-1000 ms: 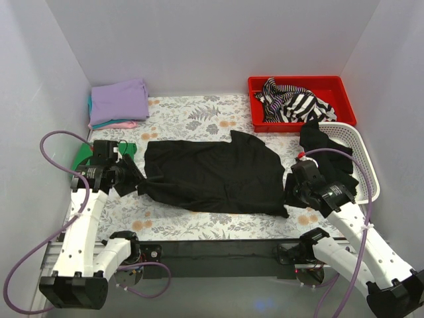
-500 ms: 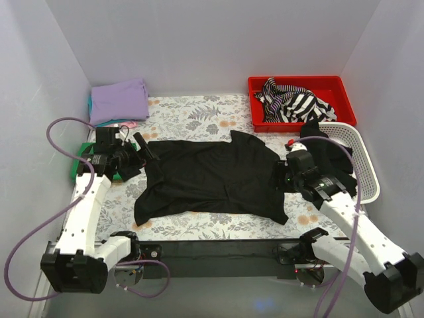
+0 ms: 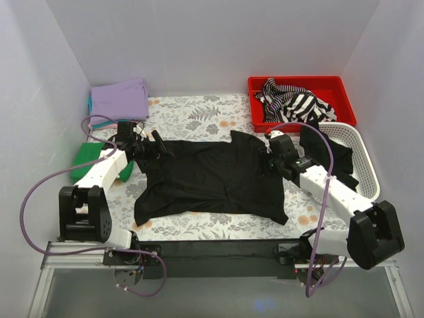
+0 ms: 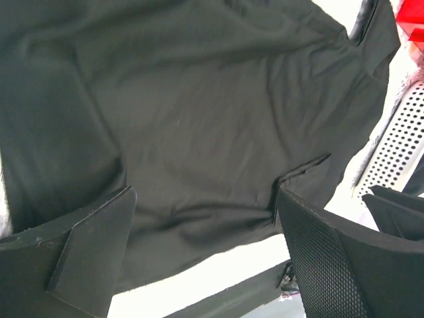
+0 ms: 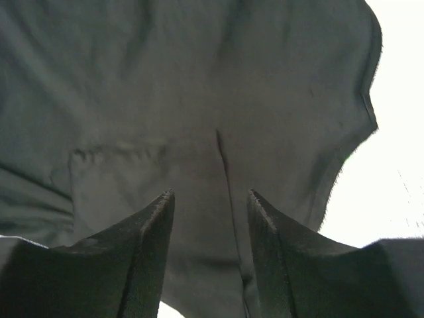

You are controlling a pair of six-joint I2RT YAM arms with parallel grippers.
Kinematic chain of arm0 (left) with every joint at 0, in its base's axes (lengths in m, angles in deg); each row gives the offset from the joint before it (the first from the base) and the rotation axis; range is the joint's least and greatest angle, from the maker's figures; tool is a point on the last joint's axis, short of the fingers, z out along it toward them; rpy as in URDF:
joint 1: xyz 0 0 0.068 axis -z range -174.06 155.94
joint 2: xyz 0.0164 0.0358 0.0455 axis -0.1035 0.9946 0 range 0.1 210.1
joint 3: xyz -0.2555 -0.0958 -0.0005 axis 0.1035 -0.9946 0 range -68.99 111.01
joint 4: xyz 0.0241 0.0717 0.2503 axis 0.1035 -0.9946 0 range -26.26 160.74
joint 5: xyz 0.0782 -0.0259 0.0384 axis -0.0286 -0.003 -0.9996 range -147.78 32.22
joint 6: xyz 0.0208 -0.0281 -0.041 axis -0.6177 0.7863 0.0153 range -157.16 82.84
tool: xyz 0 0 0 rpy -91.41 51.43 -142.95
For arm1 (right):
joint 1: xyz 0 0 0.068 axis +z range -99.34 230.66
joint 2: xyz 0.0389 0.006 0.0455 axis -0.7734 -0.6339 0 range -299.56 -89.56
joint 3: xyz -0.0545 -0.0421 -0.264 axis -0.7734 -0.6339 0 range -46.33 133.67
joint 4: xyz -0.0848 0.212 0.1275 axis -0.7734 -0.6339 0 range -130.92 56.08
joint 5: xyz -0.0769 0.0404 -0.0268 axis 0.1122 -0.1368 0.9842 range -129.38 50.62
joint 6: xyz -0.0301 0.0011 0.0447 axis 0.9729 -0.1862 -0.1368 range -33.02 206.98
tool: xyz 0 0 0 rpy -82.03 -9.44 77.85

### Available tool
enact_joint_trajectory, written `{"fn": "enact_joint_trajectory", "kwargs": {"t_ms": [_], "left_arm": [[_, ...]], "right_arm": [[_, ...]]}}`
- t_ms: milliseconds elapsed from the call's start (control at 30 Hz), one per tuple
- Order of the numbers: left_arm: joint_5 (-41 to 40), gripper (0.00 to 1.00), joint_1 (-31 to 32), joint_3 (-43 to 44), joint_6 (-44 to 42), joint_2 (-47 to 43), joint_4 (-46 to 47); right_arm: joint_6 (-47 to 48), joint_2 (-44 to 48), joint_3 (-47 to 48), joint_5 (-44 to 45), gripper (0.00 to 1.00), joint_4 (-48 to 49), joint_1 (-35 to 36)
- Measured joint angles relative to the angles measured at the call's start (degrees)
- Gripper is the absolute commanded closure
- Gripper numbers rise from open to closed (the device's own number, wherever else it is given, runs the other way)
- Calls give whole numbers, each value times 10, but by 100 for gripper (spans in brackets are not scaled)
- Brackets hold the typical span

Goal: Fold and stack the t-shirts
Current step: Flatten the tshirt out

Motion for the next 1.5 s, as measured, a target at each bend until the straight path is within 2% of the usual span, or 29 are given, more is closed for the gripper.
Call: {"fn": "enact_joint_trajectory", "kwargs": {"t_ms": [200, 400, 533, 767, 1033, 1367, 1500], "left_arm": [[11, 16, 3, 61, -4, 130, 48], [-52, 16, 5, 151, -9, 224, 63], [-107, 16, 6, 220, -24, 320, 67], [-126, 16, 5, 362, -42, 417, 34], [-164, 15, 7, 504, -68, 502, -18], [-209, 13, -29, 567, -97, 537, -45], [-209, 12, -47, 574, -116, 540, -49]], "right_arm": [[14, -104, 51, -29, 47, 57, 0], [34, -193, 94, -55, 47, 83, 0], [44, -236, 118, -63, 46, 91, 0], [54, -311, 138, -54, 46, 80, -1], [47, -323, 150, -52, 45, 80, -7], [21, -299, 108, -20, 43, 124, -9], [44, -285, 97, -8, 41, 121, -14]]}}
